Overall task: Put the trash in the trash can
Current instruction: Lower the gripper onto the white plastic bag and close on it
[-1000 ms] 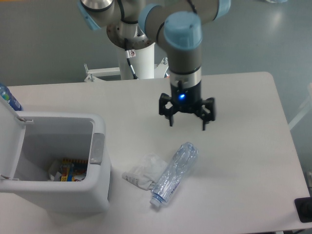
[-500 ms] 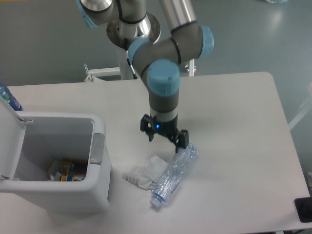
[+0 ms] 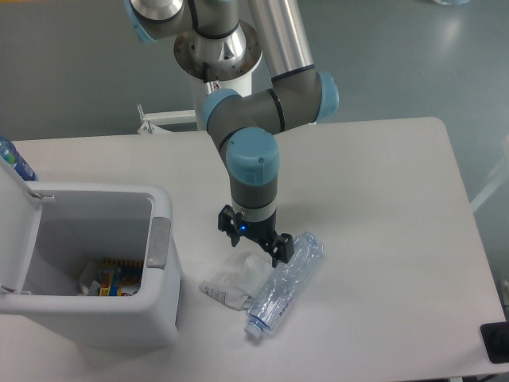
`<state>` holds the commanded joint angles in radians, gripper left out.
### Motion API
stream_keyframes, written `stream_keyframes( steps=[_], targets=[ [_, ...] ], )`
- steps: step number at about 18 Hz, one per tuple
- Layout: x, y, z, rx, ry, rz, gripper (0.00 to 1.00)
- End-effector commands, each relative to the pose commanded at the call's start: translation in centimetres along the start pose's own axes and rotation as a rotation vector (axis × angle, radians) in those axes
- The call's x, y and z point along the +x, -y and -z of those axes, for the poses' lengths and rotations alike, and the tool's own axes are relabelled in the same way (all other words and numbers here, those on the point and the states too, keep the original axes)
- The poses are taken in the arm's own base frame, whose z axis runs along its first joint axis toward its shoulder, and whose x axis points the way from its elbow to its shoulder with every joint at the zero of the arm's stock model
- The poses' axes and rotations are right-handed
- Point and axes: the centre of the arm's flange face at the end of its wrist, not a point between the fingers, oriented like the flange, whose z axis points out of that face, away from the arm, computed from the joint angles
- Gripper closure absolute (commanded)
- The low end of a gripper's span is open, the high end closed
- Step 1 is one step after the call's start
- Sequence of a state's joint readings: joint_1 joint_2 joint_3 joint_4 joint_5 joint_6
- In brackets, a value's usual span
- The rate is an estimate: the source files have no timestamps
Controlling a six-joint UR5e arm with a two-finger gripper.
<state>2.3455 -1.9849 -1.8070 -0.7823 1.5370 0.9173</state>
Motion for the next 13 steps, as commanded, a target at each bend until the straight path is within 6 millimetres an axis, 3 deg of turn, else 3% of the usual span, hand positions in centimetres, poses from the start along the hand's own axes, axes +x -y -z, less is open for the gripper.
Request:
stream_keyframes(
  steps=[1,2,3,9,13],
  targets=[
    [0.06,0.40,0.10,0.002,0.004,-0.006,0.00],
    [0.01,0.56,0.07,0.002,0.004,-0.005,0.07],
    [0.04,0.65,0.13,0.003,0.005,0.004,0.25],
    [0.61,1.02,-0.03,0.001,0.000,0.017,0.99],
    [0.66,1.12,0.10,0.004,0.000,0.018,1.00]
  ],
)
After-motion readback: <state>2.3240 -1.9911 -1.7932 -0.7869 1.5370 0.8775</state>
